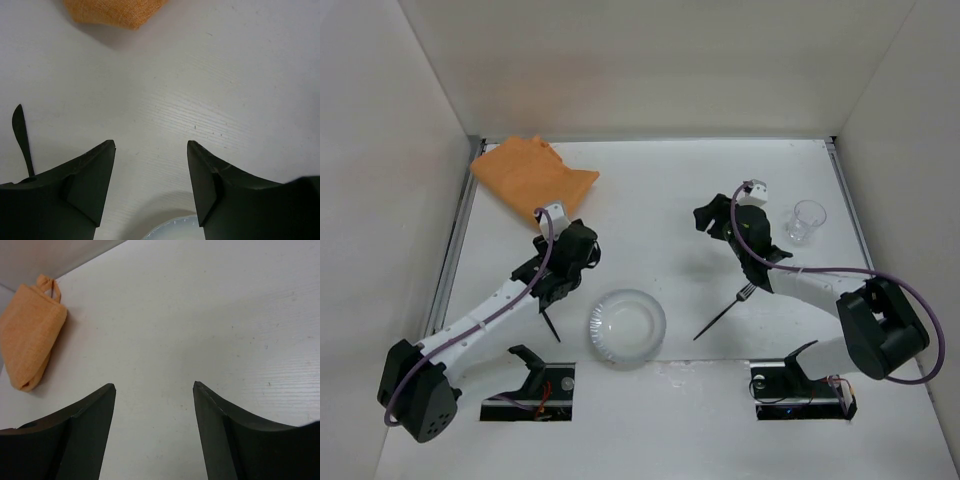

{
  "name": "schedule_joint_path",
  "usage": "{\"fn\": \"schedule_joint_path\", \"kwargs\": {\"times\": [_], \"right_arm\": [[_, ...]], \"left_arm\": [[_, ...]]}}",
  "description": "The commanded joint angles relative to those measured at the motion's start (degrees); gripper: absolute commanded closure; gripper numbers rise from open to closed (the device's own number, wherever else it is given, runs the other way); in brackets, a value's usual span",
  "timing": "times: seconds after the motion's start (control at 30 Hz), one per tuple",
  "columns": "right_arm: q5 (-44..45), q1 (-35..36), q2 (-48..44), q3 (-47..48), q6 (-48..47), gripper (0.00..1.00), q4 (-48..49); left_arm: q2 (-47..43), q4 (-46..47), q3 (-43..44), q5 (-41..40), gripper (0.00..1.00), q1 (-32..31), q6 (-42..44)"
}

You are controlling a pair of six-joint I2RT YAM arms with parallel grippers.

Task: Set the dinner table for one person

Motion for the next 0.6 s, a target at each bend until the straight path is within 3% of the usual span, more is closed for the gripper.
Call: {"fn": "schedule_joint_path", "kwargs": {"times": [0.0,0.1,0.23,0.43,0.57], "right_arm": [[0.1,-0.7,-0.1,0.1,0.6,0.31,3.6],[-0.3,-0.9,0.2,0.1,1.0,0.35,3.6],[-1.5,-0.9,0.1,0.1,1.1,0.50,3.7],[-3.9,-1.6,-0.8,-0.8,1.2,0.91,4.7],[-4.4,-1.9,-0.8,-0.9,1.3,0.94,4.6]], "left_arm": [[0.1,1.6,2.6,0.1,0.42,2.2,2.1],[0.8,2.5,3.8,0.9,0.42,3.7,1.1],[2.2,7.4,4.7,1.1,0.42,3.4,0.4],[7.9,11.1,10.1,0.0,0.43,5.3,-2.2],[12.3,16.0,13.0,-0.7,0.70,10.2,-4.1]]}}
